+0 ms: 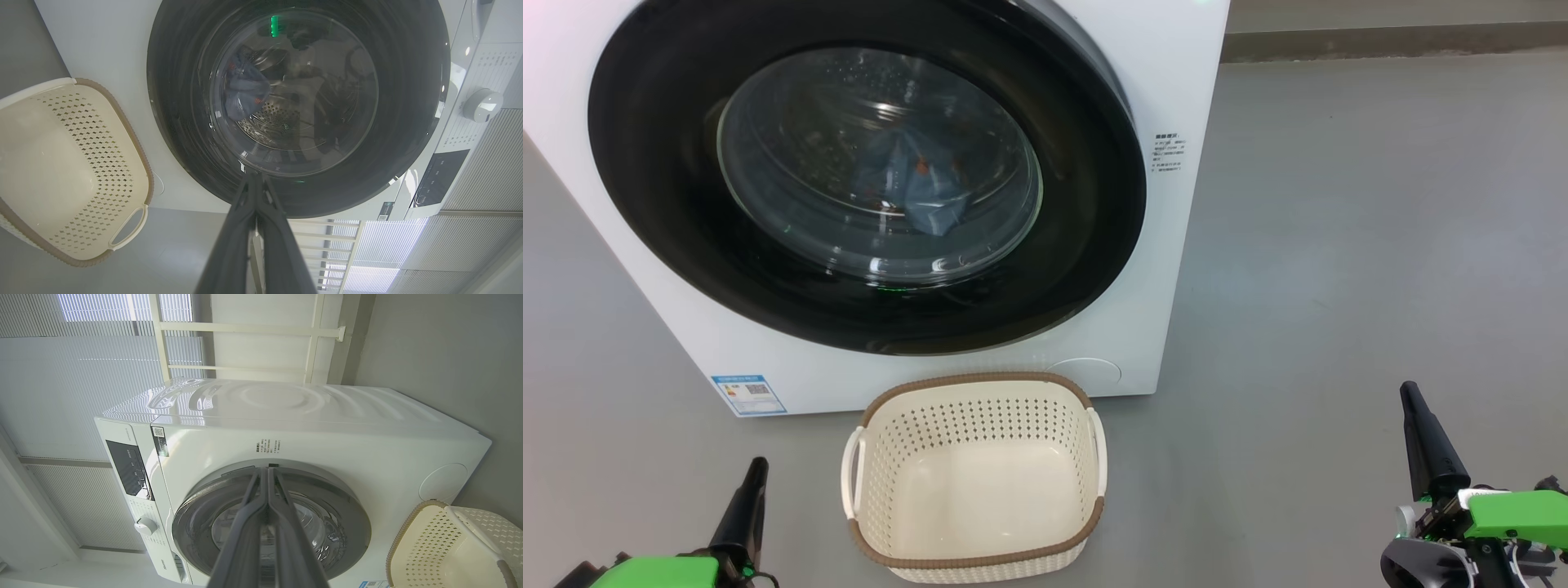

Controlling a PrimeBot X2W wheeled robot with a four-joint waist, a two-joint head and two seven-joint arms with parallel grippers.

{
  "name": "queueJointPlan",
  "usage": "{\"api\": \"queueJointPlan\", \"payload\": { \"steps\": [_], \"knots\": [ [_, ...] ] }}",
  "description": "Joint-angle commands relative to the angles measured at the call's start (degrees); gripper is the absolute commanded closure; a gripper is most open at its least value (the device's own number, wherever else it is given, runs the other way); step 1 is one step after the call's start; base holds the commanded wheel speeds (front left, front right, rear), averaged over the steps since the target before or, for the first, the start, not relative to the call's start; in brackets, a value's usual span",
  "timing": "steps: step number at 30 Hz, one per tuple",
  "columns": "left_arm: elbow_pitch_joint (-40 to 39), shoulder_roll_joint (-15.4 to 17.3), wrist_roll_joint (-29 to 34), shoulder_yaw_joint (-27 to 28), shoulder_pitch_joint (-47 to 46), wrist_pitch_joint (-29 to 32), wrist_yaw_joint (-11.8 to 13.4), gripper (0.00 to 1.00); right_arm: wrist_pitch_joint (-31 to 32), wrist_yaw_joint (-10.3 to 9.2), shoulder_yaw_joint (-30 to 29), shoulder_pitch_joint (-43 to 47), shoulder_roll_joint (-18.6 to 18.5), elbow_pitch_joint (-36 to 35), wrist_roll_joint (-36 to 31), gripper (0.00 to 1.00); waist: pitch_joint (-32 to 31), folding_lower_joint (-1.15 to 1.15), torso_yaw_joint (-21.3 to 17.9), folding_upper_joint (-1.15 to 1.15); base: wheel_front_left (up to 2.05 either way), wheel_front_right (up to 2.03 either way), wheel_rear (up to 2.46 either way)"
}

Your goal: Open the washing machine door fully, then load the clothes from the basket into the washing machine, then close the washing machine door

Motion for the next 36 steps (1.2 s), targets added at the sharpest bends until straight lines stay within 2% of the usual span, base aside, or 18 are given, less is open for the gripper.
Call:
{"api": "queueJointPlan", "payload": {
  "steps": [1, 36],
  "knots": [
    [-1.0, 0.9, 0.1, 1.9, -2.7, 0.1, 0.0, 1.00, 0.2, 0.08, 1.0, -0.4, -0.4, -1.8, -0.3, 1.00, 0.0, 0.00, 0.0, 0.00, 0.00, 0.00, 0.00],
    [-1.0, 0.7, 0.3, 2.1, -2.7, 0.3, 0.0, 1.00, 0.4, 0.08, 0.8, -0.4, -0.2, -1.8, -0.5, 1.00, 0.0, 0.00, 0.0, 0.00, 0.00, 0.00, 0.00]
  ]
}}
